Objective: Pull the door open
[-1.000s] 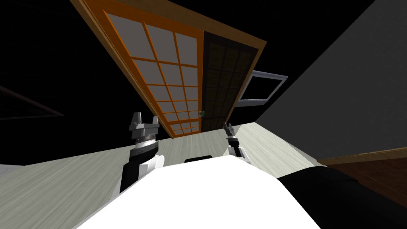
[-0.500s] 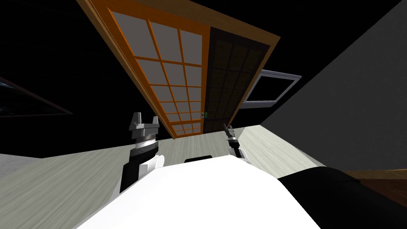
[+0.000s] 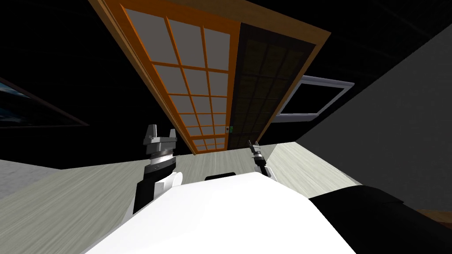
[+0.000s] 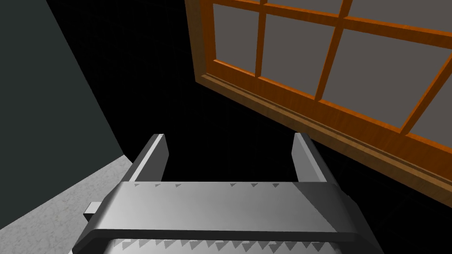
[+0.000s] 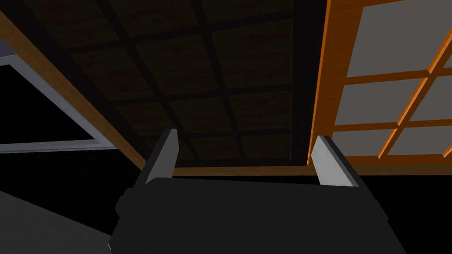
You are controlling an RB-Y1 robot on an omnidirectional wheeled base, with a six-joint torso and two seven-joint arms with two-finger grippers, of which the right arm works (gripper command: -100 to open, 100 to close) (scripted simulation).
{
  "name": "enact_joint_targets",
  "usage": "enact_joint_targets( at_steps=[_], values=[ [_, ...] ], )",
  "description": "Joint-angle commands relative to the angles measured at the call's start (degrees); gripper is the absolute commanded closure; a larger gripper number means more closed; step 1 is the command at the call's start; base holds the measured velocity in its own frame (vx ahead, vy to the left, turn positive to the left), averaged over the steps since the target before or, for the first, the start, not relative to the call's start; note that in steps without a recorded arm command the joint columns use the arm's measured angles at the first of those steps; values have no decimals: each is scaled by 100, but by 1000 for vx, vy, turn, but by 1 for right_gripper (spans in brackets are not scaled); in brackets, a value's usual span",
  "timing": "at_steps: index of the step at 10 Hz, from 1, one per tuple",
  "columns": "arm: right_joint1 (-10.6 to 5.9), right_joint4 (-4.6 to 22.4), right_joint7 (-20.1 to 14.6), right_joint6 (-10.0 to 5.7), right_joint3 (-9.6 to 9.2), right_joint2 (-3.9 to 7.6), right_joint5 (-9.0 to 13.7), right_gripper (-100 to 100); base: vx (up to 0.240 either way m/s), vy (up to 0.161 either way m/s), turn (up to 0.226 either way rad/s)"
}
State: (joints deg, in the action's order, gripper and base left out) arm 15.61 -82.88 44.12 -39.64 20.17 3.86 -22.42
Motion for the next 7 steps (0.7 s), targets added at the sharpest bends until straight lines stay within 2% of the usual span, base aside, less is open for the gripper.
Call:
enact_joint_targets(
  at_steps=[1,7],
  values=[
    [-2,202,167,-110,93,-36,-95,-100,103,23,87],
    [-172,1001,710,-415,430,-143,-417,-100,109,14,81]
  ],
)
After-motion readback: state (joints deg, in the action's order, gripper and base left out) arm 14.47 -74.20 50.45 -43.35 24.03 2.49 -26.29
